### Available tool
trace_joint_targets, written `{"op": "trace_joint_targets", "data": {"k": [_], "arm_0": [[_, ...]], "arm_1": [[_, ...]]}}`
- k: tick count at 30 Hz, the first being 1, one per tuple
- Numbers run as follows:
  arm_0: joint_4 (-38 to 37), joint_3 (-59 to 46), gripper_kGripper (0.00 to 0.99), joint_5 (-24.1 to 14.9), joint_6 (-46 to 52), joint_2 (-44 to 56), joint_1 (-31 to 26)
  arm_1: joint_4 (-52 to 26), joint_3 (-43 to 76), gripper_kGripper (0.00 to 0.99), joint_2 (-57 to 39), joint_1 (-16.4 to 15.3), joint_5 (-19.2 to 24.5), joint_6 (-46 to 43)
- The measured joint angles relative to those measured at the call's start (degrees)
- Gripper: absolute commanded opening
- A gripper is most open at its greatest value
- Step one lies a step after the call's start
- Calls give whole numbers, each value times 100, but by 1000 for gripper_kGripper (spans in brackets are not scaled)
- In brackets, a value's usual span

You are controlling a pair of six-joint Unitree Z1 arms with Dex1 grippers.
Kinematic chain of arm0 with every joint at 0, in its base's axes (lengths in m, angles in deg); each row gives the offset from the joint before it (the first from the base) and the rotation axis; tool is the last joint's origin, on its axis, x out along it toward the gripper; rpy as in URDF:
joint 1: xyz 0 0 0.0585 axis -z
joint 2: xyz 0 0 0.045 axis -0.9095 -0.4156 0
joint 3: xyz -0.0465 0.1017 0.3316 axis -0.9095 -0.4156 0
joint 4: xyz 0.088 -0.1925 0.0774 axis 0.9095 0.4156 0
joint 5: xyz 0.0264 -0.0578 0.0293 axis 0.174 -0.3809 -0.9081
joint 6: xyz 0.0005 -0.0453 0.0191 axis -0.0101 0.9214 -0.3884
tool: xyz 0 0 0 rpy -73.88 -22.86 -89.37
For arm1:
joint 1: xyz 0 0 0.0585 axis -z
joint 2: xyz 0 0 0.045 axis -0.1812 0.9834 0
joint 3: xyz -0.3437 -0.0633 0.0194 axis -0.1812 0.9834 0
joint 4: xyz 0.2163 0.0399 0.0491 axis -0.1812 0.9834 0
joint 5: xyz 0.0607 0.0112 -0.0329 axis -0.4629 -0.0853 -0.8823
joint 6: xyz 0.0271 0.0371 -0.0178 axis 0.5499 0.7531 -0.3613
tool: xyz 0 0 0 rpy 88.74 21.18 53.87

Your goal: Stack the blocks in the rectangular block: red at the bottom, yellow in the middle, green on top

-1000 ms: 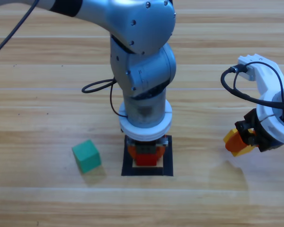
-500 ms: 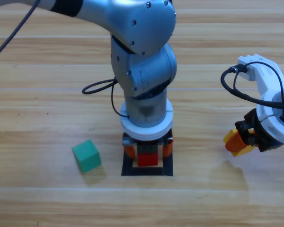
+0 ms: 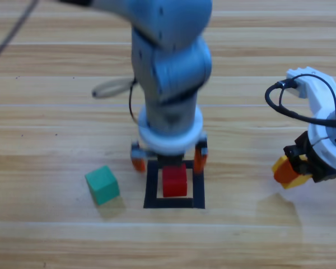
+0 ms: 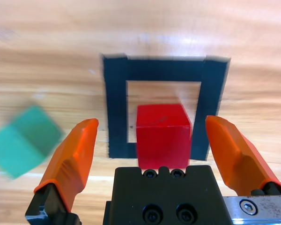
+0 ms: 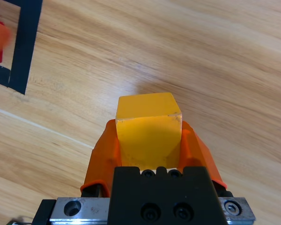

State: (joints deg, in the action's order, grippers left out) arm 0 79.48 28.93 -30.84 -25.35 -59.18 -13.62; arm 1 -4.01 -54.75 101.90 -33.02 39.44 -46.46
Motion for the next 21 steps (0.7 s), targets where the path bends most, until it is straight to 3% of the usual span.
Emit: {"op": "trace_joint_targets", "data": {"k": [3,7,14,16,18,21], "arm_0": [[443,503,990,-362,-13,432,0],[487,616,974,-781,-231,1411,1],[415,229,957,-1148,-1192,3005,3],[-40,-673,959,-1394,-1424,3558,5],[-1529,-2513,966,-1732,-1858,4434,45],[-3371,-4837,985,-1571,-2515,5820,51]], "arm_1": [[329,-250,0,0,0,200,212],[675,-585,0,-5,-65,427,466],[1401,-1402,0,8,-409,484,1065],[1603,-1739,0,40,-544,492,1333],[1924,-2180,0,105,-757,540,1615],[2301,-2703,0,241,-1012,671,1828]]}}
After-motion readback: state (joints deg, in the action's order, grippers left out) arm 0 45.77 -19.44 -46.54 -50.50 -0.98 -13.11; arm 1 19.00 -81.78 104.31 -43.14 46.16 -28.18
